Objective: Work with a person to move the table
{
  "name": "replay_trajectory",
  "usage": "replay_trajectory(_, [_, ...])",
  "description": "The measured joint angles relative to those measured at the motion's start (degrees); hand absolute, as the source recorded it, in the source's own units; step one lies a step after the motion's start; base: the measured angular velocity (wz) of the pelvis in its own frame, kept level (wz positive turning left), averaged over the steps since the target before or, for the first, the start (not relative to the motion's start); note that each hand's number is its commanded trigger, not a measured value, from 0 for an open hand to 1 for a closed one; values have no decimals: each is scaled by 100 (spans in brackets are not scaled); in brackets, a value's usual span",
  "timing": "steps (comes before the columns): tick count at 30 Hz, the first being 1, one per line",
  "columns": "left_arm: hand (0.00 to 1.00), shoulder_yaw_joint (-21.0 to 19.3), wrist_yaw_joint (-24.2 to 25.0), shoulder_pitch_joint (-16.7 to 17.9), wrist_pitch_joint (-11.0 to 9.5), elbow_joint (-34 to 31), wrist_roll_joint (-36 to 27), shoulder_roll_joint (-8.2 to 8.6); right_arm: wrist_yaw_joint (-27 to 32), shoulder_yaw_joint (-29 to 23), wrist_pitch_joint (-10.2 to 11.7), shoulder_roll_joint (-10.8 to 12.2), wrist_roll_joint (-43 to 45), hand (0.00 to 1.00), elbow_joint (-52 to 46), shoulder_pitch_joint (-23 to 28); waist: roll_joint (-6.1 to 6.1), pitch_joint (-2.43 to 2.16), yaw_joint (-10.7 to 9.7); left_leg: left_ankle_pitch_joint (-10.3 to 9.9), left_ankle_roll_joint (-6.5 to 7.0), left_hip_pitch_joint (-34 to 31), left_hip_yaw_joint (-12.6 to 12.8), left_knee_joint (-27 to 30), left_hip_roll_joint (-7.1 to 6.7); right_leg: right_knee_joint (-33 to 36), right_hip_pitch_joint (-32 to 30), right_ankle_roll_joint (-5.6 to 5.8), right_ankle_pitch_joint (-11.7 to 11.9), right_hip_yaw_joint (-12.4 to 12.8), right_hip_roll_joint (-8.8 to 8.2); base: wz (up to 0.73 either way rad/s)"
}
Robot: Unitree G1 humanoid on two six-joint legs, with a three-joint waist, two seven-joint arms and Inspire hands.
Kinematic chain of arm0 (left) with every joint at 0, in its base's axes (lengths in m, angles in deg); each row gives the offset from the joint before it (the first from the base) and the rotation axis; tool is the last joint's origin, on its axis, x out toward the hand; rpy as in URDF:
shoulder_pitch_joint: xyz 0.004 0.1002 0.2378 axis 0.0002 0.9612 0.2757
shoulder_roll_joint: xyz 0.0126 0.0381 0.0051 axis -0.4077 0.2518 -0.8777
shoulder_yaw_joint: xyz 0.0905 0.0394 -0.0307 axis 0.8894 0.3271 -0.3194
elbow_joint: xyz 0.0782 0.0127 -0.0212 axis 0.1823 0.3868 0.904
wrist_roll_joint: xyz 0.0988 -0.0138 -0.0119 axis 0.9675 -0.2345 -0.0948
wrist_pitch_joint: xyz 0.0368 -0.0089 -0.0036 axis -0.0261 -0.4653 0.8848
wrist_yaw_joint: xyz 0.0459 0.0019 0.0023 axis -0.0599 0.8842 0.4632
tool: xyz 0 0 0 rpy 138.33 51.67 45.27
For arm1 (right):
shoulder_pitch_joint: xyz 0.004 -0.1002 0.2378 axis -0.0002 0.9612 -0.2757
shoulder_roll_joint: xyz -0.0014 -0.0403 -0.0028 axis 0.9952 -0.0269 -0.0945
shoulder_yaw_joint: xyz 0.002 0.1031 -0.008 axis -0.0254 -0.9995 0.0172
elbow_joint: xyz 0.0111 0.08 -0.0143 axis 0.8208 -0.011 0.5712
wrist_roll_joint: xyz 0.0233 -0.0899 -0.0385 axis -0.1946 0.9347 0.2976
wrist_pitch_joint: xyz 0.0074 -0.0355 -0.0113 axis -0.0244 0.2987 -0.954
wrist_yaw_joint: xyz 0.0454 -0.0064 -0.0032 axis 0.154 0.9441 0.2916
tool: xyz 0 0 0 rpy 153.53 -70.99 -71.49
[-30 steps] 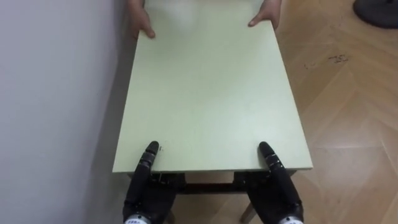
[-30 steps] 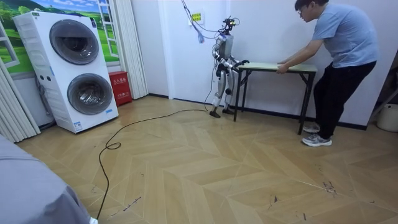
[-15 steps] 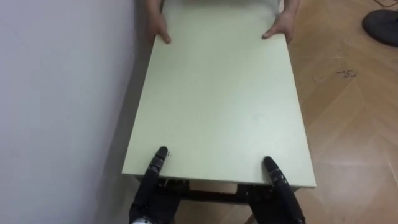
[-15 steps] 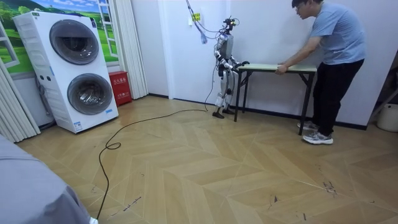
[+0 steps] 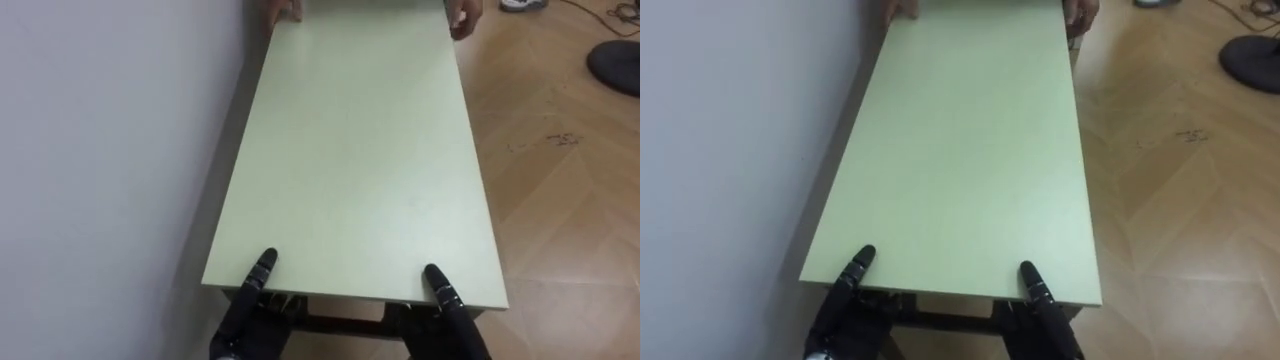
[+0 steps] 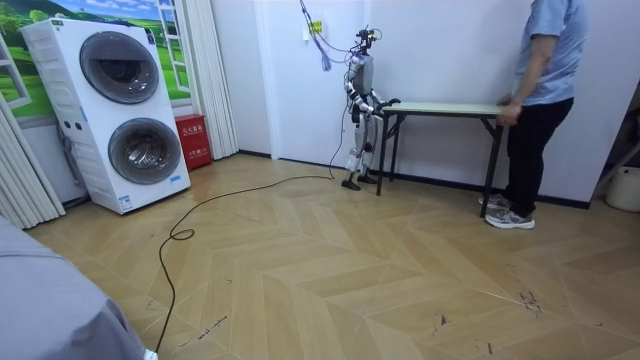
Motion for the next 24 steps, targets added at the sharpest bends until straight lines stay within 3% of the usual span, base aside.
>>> replay_trajectory(1, [100, -60, 98, -11, 31, 81, 82, 21, -50, -43, -19, 36, 64, 100, 74, -21, -1, 0, 0, 1, 1, 13, 3, -2, 2, 0, 23, 0, 0, 2, 2, 0])
replay_trajectory(2, [73, -89, 180, -30, 46, 160, 127, 23, -60, -68, -62, 42, 100, 71, 96, -29, -6, 6, 0, 0, 0, 41, 10, -9, 2, -4, 60, 0, 0, 2, 2, 0])
replay_trajectory(3, [54, -99, 205, -33, 51, 191, 133, 23, -61, -72, -82, 42, 110, 18, 114, -35, -12, 9, -2, -3, -6, 59, 6, -18, 2, -9, 67, 0, 0, 2, 2, 0])
replay_trajectory(4, [15, -112, 263, -56, 54, 271, 142, 28, -62, -86, -115, 48, 124, 0, 152, -48, -25, 2, -2, -13, -28, 90, 3, -37, 1, -25, 76, 0, 0, 1, 2, 0])
replay_trajectory(5, [0, -119, 272, -58, 63, 279, 145, 28, -68, -97, -121, 57, 142, 0, 176, -57, -34, -7, -2, -12, -32, 91, 0, -43, -1, -41, 82, 0, 0, -1, 2, 0])
replay_trajectory(8, [0, -160, 408, -61, 72, 352, 380, 16, -185, -154, -186, 92, 169, 0, 303, -107, -51, -9, -5, -5, -40, 88, -4, -51, 1, -80, 93, -13, 14, -3, 10, 0])
replay_trajectory(13, [0, -146, 453, -98, 28, 467, 1446, -173, -206, -175, -187, 72, 586, 0, 495, -195, -45, -13, -11, 9, -18, 91, -29, -59, -1, -82, 119, -13, 14, -10, 11, 0])
replay_trajectory(20, [0, -157, 579, -133, -49, 616, 1618, -179, -210, -172, -205, 73, 598, 0, 571, -222, -62, -8, -7, 11, -15, 98, -41, -70, -7, -96, 143, -13, 13, -19, 10, 0])
replay_trajectory(24, [0, -175, 651, -169, -51, 713, 1620, -178, -256, -173, -238, 73, 616, 0, 572, -222, -103, -31, -5, 12, -14, 111, -41, -68, -6, -97, 156, -13, 13, -15, 10, 0])
